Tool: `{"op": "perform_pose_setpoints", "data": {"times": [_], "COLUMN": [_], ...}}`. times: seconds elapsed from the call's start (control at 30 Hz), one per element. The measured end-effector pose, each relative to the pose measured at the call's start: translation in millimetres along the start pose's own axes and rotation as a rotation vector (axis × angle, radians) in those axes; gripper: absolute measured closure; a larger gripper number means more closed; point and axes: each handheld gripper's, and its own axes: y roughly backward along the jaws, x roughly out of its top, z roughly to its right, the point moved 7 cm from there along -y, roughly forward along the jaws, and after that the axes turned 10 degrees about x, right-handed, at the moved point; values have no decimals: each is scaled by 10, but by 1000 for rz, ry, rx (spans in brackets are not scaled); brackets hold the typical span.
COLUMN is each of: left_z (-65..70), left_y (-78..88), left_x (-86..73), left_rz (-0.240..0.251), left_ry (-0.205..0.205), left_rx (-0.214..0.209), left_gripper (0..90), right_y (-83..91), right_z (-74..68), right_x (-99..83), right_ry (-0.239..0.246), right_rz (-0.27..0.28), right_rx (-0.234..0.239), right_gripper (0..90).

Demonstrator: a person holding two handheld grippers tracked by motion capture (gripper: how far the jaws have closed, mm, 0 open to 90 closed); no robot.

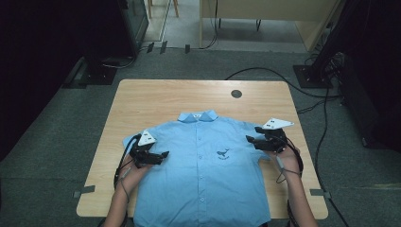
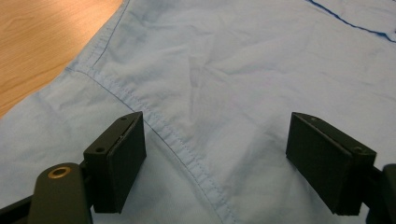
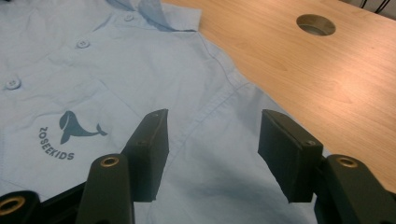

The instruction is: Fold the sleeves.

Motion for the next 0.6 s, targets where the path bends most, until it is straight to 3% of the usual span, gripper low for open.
{"op": "perform_pose_setpoints", "data": {"times": [0.33, 0.37, 0.6], "left_z": [0, 0, 0], "left_y": [0, 0, 0], "left_x": [0, 0, 0], "left_rz": [0, 0, 0], "left_ry": [0, 0, 2], "left_rx": [0, 0, 2], "left_gripper": [199, 199, 199], "right_y": [78, 78, 84], "right_z": [191, 191, 267], "right_x": [-59, -59, -103], "right_ry": [-44, -44, -73], "right_rz": [24, 24, 29], "right_rx": [-52, -52, -70], "right_gripper": [389, 336, 291]}}
